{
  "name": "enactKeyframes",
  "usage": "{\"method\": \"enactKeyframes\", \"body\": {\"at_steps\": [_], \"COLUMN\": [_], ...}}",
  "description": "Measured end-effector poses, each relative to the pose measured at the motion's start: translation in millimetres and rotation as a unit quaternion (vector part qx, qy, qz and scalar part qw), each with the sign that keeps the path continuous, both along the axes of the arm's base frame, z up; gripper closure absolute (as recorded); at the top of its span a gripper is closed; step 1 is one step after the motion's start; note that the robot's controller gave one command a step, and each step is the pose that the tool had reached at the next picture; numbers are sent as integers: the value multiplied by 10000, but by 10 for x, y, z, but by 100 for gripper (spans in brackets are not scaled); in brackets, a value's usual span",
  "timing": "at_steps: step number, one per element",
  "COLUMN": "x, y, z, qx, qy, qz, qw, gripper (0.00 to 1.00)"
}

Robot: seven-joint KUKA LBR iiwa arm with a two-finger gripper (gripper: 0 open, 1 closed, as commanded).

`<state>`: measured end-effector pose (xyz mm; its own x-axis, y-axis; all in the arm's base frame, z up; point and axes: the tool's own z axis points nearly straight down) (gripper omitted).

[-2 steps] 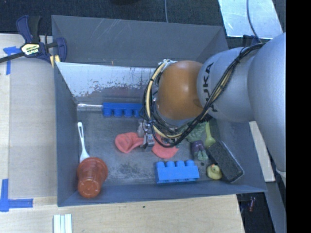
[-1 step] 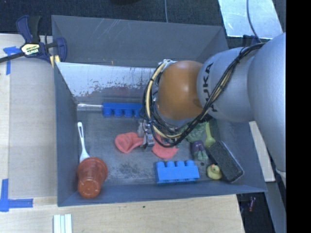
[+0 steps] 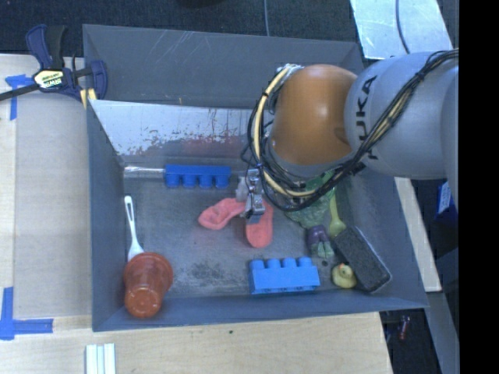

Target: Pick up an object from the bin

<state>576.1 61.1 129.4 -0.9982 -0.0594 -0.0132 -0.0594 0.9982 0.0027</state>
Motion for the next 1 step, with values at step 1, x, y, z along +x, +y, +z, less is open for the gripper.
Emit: {"method": "enactKeyframes", "body": {"at_steps": [1], "x": [16], "y": [-75], "z": [762], "qx": [-1], "qy": [16], "qz": [19], "qw": [10000], "gripper": [100]}}
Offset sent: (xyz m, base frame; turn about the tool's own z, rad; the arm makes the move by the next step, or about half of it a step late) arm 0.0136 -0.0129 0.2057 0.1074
